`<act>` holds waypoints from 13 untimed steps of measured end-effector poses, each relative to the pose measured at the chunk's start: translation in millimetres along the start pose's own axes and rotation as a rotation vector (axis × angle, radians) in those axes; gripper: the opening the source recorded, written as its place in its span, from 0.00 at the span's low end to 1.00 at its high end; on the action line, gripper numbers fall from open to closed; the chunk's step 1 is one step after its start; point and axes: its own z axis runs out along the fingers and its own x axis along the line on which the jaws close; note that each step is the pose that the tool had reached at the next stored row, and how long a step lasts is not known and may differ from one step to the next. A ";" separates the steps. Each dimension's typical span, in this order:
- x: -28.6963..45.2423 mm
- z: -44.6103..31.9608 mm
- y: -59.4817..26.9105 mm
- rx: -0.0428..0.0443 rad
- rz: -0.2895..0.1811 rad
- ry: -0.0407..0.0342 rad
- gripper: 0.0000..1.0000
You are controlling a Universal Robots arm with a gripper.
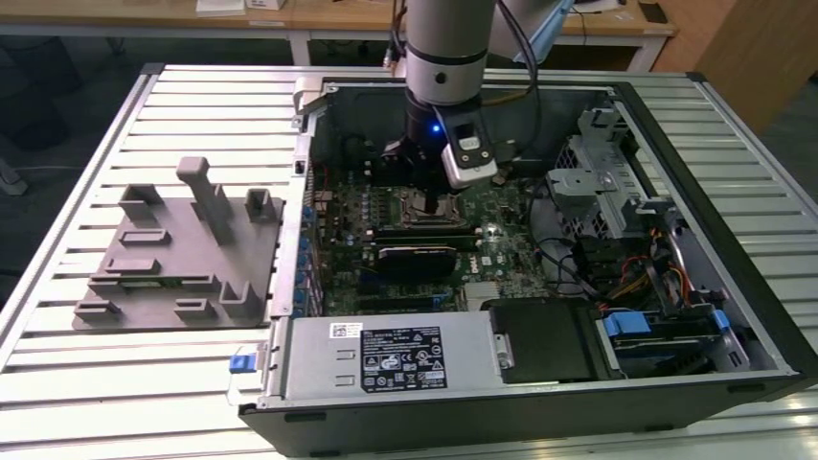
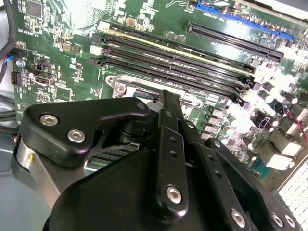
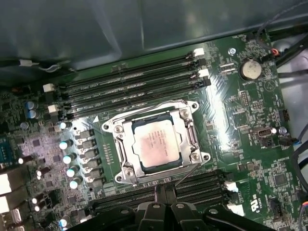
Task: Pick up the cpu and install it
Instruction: 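Install the second cpu locking lever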
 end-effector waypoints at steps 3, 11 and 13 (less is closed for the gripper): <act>0.0 0.7 -0.3 -0.0009 -0.035 -0.0005 0.11; -1.2 2.1 -4.9 -0.0025 -0.091 -0.0018 0.11; -1.7 2.3 -6.9 -0.0028 -0.097 -0.0019 0.11</act>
